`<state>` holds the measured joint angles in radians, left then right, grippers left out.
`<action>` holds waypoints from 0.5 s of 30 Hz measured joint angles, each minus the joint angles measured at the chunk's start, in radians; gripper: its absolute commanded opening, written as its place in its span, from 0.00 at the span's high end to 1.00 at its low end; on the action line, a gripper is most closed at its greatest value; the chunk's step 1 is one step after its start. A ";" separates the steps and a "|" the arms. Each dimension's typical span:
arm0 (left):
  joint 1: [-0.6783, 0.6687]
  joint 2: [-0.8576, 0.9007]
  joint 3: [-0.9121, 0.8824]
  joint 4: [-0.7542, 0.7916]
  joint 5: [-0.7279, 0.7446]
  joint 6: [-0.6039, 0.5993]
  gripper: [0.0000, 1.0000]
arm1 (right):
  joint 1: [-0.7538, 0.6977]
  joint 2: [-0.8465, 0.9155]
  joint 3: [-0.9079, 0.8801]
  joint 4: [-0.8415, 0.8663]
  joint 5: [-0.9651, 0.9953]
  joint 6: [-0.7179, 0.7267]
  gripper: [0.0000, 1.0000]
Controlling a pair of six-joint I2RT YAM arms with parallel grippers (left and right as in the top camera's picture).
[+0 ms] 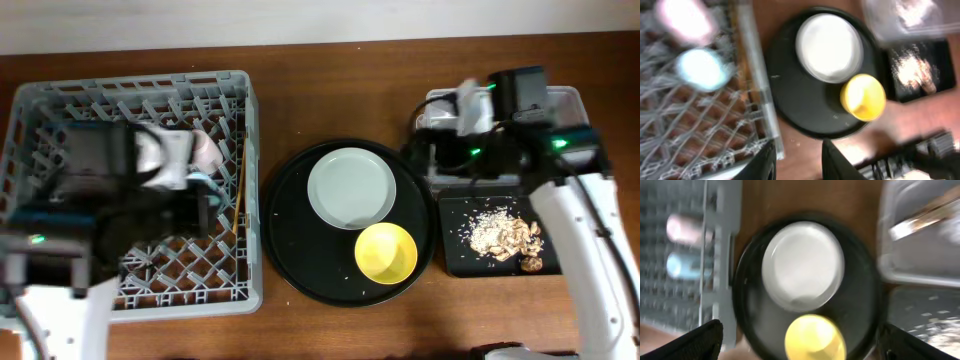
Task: Sort waste into correct bins and load items into the dishwasher rack
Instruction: 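Reach left gripper to the yellow bowl rim and grasp it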
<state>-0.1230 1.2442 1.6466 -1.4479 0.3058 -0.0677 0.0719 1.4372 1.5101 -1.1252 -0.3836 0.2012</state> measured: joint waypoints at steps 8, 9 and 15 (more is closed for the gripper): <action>-0.553 0.014 -0.398 0.563 -0.029 -0.130 0.70 | -0.336 0.000 0.105 -0.011 0.021 0.001 0.01; -0.625 0.027 -0.433 0.618 -0.063 -0.158 0.69 | -0.361 0.000 0.105 -0.013 0.021 0.001 0.01; -0.945 0.324 -0.484 0.848 -0.188 -0.240 0.67 | -0.385 0.000 0.105 -0.013 0.021 0.000 0.01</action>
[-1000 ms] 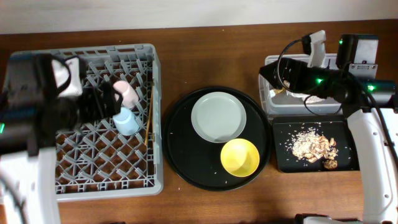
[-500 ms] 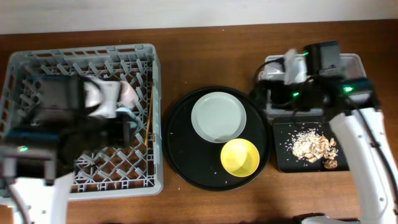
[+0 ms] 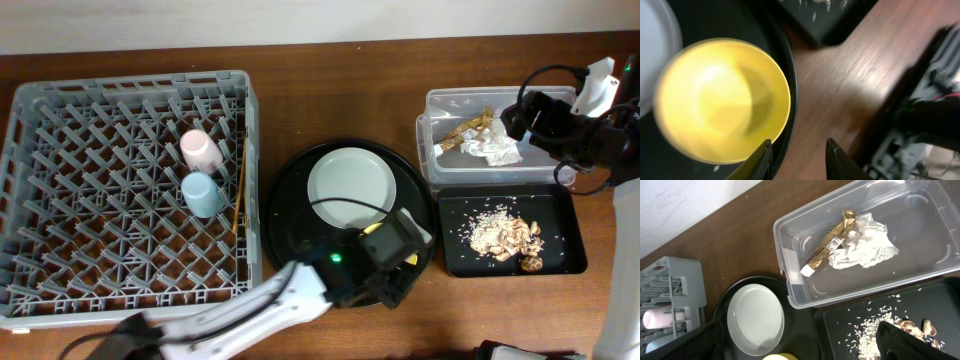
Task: Sort waste into correct bins and load items into the dishwasher rack
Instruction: 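Reach left gripper to the yellow bowl rim and grasp it, then carry yellow bowl with left gripper into the rack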
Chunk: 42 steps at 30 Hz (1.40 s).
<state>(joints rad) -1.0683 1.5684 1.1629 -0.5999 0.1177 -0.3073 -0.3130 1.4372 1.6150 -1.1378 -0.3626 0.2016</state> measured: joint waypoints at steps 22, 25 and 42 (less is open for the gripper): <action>-0.082 0.291 0.000 0.187 -0.227 -0.002 0.68 | 0.000 0.000 0.000 0.000 0.000 0.000 0.01; -0.082 0.291 0.000 0.163 -0.227 0.002 0.86 | 0.000 0.000 0.000 0.000 0.000 0.000 0.01; 0.060 -0.076 0.316 -0.311 -0.194 0.011 1.00 | 0.000 0.000 0.000 0.000 0.000 0.000 0.01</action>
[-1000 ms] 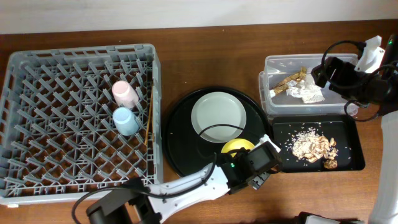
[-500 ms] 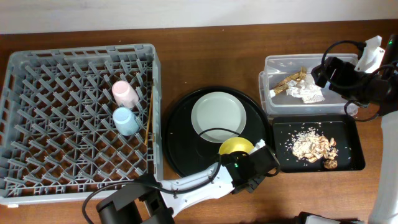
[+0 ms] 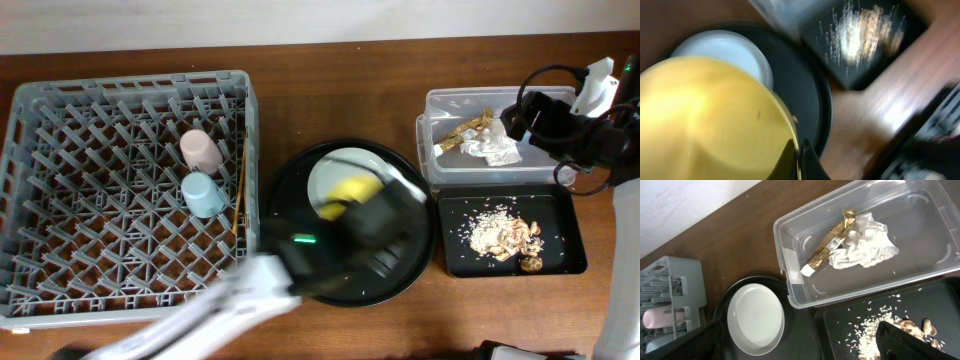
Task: Sort waste into correct bins and load items into the dishwasher rack
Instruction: 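Carry yellow bowl with left gripper into the rack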
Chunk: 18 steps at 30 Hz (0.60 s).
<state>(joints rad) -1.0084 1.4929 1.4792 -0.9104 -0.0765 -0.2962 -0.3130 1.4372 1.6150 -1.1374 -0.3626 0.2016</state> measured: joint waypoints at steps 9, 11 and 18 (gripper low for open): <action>0.819 -0.220 0.041 -0.452 0.837 0.288 1.00 | 0.000 0.000 0.000 0.000 0.000 0.000 0.01; 0.948 -0.203 0.009 -0.543 0.996 0.422 1.00 | 0.000 0.000 0.000 -0.001 0.000 0.000 0.01; 1.273 -0.130 -0.306 -0.577 1.286 0.734 1.00 | 0.000 0.000 0.000 0.000 0.000 0.000 0.01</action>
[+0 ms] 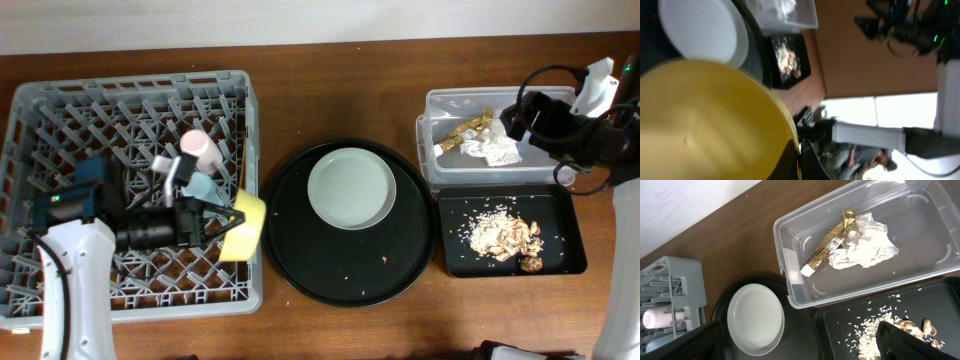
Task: Sort waste into correct bins and load items into the dishwasher rack
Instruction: 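Carry yellow bowl with left gripper into the rack, then tip yellow bowl upside down in the rack and release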
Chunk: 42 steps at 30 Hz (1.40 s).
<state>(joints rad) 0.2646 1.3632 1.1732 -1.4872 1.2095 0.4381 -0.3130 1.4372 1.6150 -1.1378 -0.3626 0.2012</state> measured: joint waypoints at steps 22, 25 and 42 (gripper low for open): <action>0.391 0.062 -0.365 0.312 0.000 0.080 0.38 | 0.000 0.000 0.000 0.000 0.000 0.000 0.01; 0.445 0.063 -0.361 0.314 -0.058 0.066 0.15 | 0.000 0.000 0.000 0.000 0.000 0.001 0.01; -0.073 -0.090 -0.031 0.231 0.011 -0.121 1.00 | 0.000 0.000 0.000 -0.001 0.000 0.000 0.01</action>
<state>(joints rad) 0.1917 1.2736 1.1419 -1.2564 1.2205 0.3168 -0.3130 1.4376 1.6150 -1.1385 -0.3626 0.2012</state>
